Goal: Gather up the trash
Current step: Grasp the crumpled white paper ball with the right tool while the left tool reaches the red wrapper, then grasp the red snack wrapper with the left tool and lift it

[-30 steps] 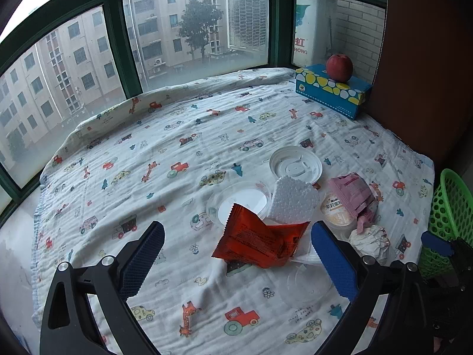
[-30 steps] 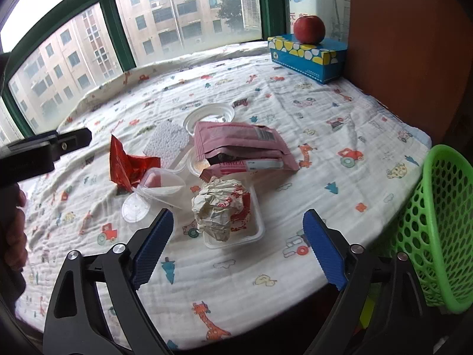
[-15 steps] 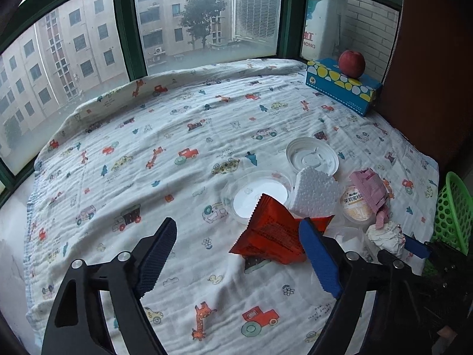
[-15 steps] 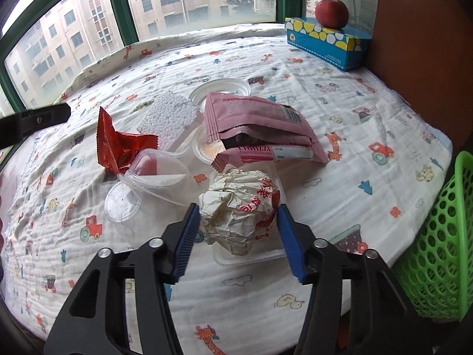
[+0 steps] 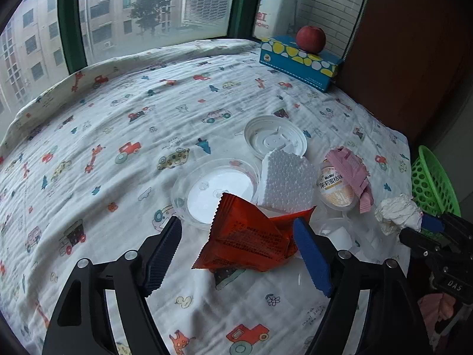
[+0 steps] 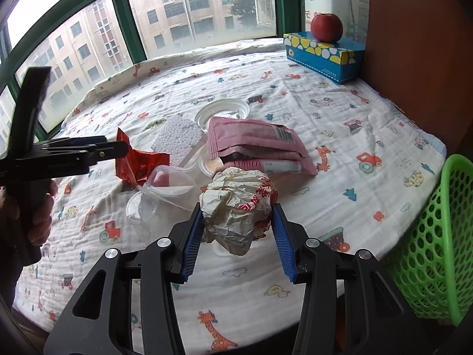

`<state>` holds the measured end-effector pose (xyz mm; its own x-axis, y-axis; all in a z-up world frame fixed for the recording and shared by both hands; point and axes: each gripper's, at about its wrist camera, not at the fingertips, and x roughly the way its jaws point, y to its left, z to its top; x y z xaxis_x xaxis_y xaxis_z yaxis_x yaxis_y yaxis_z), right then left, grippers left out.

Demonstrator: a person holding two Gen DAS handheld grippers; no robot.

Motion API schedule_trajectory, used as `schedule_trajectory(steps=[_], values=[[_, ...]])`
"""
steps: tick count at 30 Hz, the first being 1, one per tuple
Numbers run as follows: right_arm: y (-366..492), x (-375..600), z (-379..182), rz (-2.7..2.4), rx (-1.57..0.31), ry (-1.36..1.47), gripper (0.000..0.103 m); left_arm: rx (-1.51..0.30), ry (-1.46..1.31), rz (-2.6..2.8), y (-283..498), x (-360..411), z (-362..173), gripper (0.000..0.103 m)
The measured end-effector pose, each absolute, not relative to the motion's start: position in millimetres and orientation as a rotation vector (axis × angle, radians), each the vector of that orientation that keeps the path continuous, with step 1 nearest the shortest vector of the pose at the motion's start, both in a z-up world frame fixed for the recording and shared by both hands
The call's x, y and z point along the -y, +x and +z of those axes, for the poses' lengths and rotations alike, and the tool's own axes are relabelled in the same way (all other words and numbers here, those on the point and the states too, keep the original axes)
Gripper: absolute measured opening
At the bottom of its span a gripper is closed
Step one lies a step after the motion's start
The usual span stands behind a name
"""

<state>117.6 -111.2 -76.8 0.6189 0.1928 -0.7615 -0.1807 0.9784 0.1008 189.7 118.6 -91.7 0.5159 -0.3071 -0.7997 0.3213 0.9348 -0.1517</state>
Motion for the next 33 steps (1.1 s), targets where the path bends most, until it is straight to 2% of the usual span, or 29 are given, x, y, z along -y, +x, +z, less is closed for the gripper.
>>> schedule_trajectory(steps=[9,13,17,19,25,33], values=[[108.3,117.7,-66.5,0.200,-0.871,0.026,0.046,-1.000,-0.003,-0.486,204.3,-118.5,-117.7,0.079],[102.8,120.9,-66.8,0.188,-0.874,0.032,0.046,-0.995,0.010,-0.502,201.3,-114.5,-122.7,0.063],[95.1,125.5,-68.3,0.179,-0.878,0.039,0.046,-0.983,0.019,-0.475,194.6,-114.1,-120.0,0.057],[91.9,128.8,-67.8,0.175,-0.877,0.042,0.046,-0.974,0.043,-0.452,189.0,-113.0,-117.1,0.051],[81.4,144.6,-59.0,0.160,-0.851,0.056,0.046,-0.941,0.033,-0.380,172.5,-121.8,-99.9,0.044],[70.4,178.6,-47.1,0.120,-0.824,0.074,0.046,-0.870,-0.047,-0.344,146.3,-131.2,-52.8,0.042]])
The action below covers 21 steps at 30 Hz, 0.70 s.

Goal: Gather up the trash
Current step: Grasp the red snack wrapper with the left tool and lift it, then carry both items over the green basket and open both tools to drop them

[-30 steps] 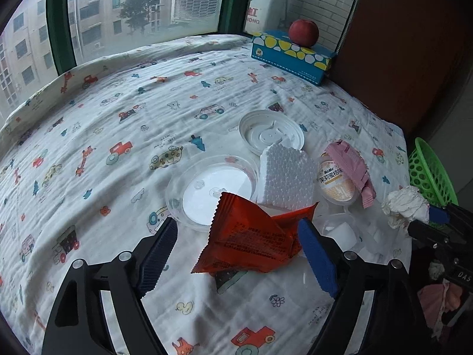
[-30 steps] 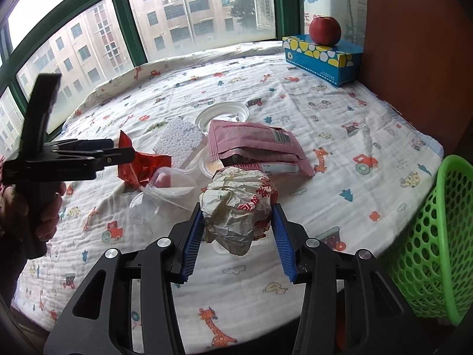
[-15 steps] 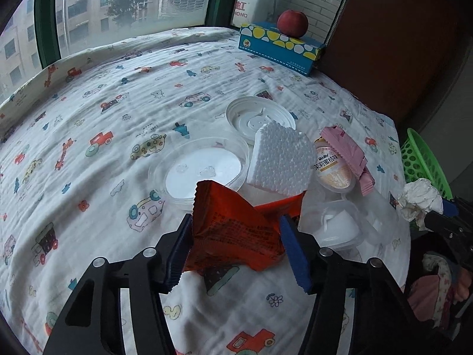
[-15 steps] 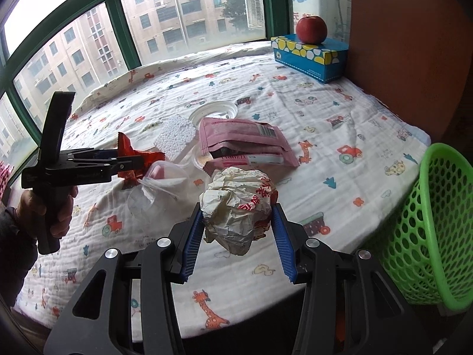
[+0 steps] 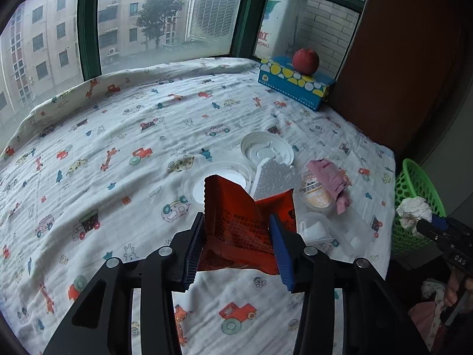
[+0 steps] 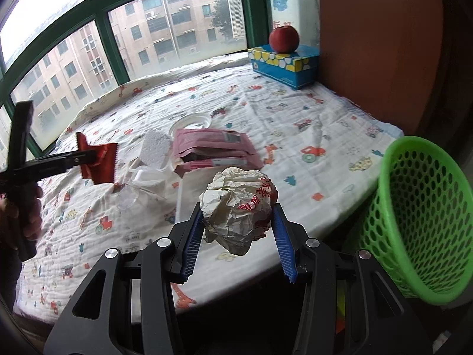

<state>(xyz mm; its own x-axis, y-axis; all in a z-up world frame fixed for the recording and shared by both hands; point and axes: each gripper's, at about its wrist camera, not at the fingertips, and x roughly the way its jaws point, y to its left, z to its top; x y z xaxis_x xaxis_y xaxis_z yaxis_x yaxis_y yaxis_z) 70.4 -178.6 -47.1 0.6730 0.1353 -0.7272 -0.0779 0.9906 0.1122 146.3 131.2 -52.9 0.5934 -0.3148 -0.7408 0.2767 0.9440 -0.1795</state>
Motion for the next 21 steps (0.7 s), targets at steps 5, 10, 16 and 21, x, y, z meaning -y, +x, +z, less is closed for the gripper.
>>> schedule_trajectory(steps=[5,10,16,21], values=[[63.0,207.8,-40.0,0.074,-0.803,0.087,0.046,-0.812,-0.055,-0.387,132.1,-110.8,-20.2,0.042],[57.5,245.1,-33.8,0.008,-0.786,0.101,0.046,-0.788,-0.070,-0.470,127.8,-73.1,1.7,0.042],[50.8,287.2,-30.8,-0.069,-0.778,0.117,0.046,-0.794,-0.080,-0.571,133.5,-13.6,12.0,0.042],[42.1,321.5,-32.8,-0.117,-0.777,0.133,0.046,-0.798,-0.038,-0.642,136.2,41.0,16.9,0.042]])
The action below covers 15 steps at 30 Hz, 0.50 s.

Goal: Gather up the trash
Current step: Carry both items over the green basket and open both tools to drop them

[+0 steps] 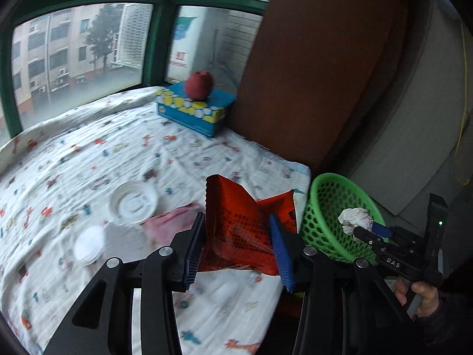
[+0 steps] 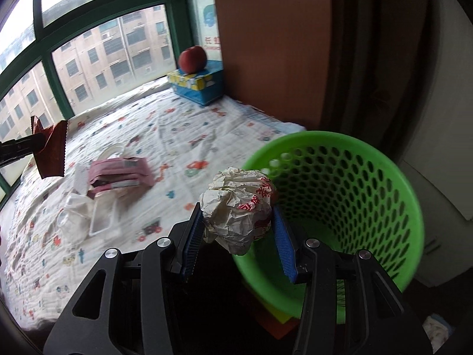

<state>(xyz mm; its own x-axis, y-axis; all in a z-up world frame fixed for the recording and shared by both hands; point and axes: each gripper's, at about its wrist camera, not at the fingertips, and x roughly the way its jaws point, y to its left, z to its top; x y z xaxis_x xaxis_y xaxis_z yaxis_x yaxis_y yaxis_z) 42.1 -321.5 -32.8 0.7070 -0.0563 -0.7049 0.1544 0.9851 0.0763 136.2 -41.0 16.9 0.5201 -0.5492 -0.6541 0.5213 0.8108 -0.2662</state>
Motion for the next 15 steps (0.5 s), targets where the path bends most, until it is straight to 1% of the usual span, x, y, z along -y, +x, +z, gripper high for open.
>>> schedule_trajectory(steps=[13,15], values=[[28.3,391.0,-55.8,-0.165,-0.800,0.193,0.049,-0.851,0.072,-0.758,140.7,174.6,9.2,0.042],[27.2,399.6,-59.4,-0.162,-0.806,0.211,0.052,-0.866,0.087,-0.773,140.9,192.6,4.0,0.042]])
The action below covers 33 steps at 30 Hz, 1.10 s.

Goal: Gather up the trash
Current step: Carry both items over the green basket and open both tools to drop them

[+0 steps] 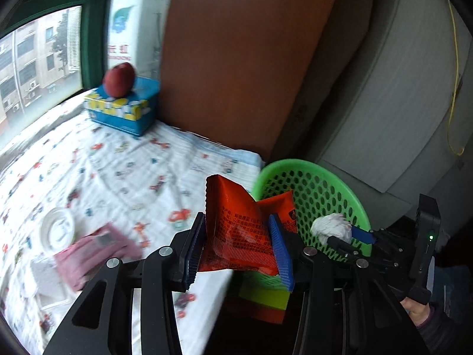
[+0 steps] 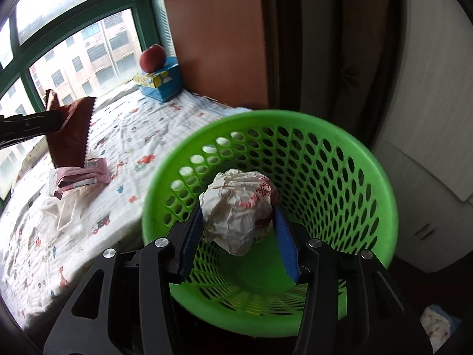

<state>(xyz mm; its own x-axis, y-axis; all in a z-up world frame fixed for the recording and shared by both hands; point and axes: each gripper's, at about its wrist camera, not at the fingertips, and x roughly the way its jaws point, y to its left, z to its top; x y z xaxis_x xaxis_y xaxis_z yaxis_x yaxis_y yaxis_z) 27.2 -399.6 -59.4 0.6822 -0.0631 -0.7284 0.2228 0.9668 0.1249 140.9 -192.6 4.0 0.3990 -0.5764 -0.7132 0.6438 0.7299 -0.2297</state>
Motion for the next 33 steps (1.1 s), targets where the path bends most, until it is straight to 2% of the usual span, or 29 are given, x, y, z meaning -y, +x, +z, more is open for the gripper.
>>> schedule_trajectory(steps=[4,18,21,26,27,33], values=[[21.0,413.6,-61.9,-0.181,-0.798,0.205,0.059,-0.891,0.110,-0.801,138.9,222.5,-6.1,0.042],[-13.3,443.3,-60.7,-0.242,-0.765,0.215,0.061,-0.978,0.143,-0.858,126.3,285.5,-38.5,0.043],[-18.2,445.6,-61.2,-0.246,-0.766,0.220,0.061,-0.988,0.146,-0.865,122.3,292.5,-42.7,0.052],[-24.7,447.3,-60.6,-0.243,-0.768,0.206,0.061,-1.017,0.126,-0.880,120.1,299.0,-49.5,0.055],[-24.8,446.9,-60.5,-0.238,-0.771,0.208,0.061,-1.019,0.116,-0.883,119.3,298.5,-49.4,0.059],[-22.8,440.1,-56.6,-0.200,-0.776,0.199,0.061,-0.994,0.096,-0.830,115.3,285.4,-42.0,0.060]])
